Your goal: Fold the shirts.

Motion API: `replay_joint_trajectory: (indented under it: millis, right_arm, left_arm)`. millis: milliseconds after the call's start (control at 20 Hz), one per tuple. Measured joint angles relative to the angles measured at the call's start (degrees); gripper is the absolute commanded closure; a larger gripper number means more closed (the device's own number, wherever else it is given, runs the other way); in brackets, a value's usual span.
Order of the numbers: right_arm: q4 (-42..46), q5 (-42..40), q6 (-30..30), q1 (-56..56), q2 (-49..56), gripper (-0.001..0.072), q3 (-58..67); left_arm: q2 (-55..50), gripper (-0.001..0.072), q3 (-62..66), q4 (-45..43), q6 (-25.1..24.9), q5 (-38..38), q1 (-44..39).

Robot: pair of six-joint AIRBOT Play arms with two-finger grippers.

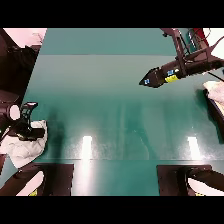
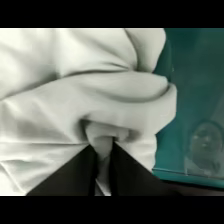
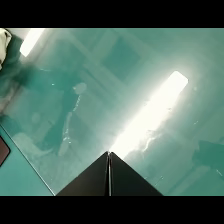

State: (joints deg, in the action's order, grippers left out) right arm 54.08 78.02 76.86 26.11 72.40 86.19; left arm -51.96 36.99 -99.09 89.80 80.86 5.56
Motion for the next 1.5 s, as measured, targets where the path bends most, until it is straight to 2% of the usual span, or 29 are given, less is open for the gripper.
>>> replay_joint_trajectory:
  millis: [150,250,400,600,700,850,900,1000,1050,1250,1350,1500]
  right_arm:
    - [0.0,-1.0,0.0,-0.9,-0.3,0.0692,0.4]
    - [0.0,-1.4,0.0,-2.7,-0.6,0.0692,2.1]
    - [0.0,-1.4,0.0,-6.9,-0.8,0.0692,6.7]
    - [-0.1,-1.4,0.2,-13.0,-0.9,0.0692,13.3]
    - [-0.1,-1.3,0.2,-15.7,-0.9,0.0692,15.8]
    - [-0.1,-0.7,0.7,-18.6,-0.9,0.0692,17.8]
    - [-0.1,-0.5,1.0,-19.3,-0.9,0.0692,18.1]
    - [-0.1,0.6,1.3,-20.2,-0.9,0.0692,18.0]
    - [-0.1,1.1,1.5,-20.4,-0.9,0.0692,17.7]
    - [0.0,2.8,1.7,-21.0,-0.9,0.0692,15.5]
    - [0.0,3.0,1.7,-21.0,-0.9,0.0692,14.2]
    - [0.0,3.2,1.7,-21.1,-0.9,0.0692,12.1]
  left_arm:
    - [0.3,0.0685,7.1,1.1,-0.4,-0.5,-0.6]
    - [0.4,0.0684,15.3,4.8,-2.4,-0.7,-2.7]
    - [0.5,0.0684,28.4,16.2,-6.7,-2.7,-7.8]
    - [0.2,0.0684,40.5,36.4,-16.7,-8.3,-16.5]
    - [-1.0,0.0684,43.2,42.0,-20.2,-9.6,-21.2]
    - [-5.7,0.0684,45.0,45.6,-23.9,-9.4,-26.4]
    - [-8.1,0.0659,45.3,46.1,-25.0,-9.4,-27.4]
    - [-13.4,0.0142,45.7,45.0,-26.5,-12.0,-28.4]
    - [-16.0,0.0097,45.8,43.7,-26.5,-13.7,-28.5]
    - [-24.1,0.0098,46.0,39.5,-21.4,-17.8,-25.4]
    - [-25.6,0.0097,46.0,38.8,-19.1,-14.7,-21.8]
    - [-26.4,0.0097,42.9,38.0,-17.4,-5.7,-16.3]
